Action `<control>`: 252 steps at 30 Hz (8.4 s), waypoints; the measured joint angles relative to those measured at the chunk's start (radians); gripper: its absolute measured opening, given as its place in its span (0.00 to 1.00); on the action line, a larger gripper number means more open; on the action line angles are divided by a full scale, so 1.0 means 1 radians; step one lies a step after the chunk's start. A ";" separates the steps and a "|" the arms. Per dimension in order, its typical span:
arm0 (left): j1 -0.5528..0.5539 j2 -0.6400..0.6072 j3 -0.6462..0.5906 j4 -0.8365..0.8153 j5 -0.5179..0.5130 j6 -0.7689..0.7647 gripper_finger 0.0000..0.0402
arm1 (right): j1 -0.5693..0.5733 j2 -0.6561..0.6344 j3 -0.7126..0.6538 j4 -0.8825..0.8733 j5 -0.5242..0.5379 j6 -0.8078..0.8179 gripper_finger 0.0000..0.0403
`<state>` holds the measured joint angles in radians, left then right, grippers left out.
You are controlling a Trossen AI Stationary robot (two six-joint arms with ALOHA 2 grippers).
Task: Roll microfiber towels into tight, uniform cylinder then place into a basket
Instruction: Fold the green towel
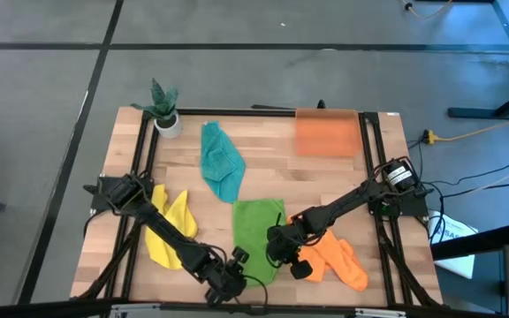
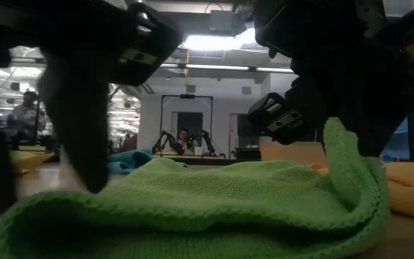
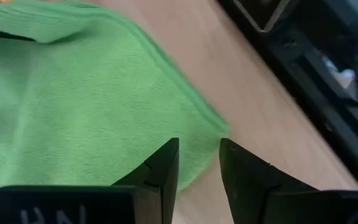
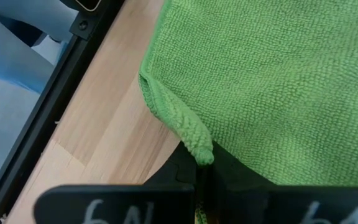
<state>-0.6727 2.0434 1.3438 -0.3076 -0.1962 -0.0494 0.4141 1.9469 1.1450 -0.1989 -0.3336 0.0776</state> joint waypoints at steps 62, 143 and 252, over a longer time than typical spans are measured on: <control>0.038 -0.014 0.001 0.074 0.115 -1.466 0.00 | -0.128 -0.046 0.000 -0.138 -0.309 0.152 0.01; 0.070 -0.081 0.001 -0.217 -0.106 -1.616 0.00 | -0.208 -0.093 -0.039 -0.140 -0.026 0.047 0.01; 0.051 0.005 -0.001 -0.005 -0.234 -0.639 0.19 | -0.077 -0.129 -0.150 -0.016 0.160 -0.476 0.29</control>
<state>-0.6220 2.0488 1.3426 -0.3126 -0.4301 -0.6889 0.3370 1.8177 0.9955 -0.2153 -0.1738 -0.3981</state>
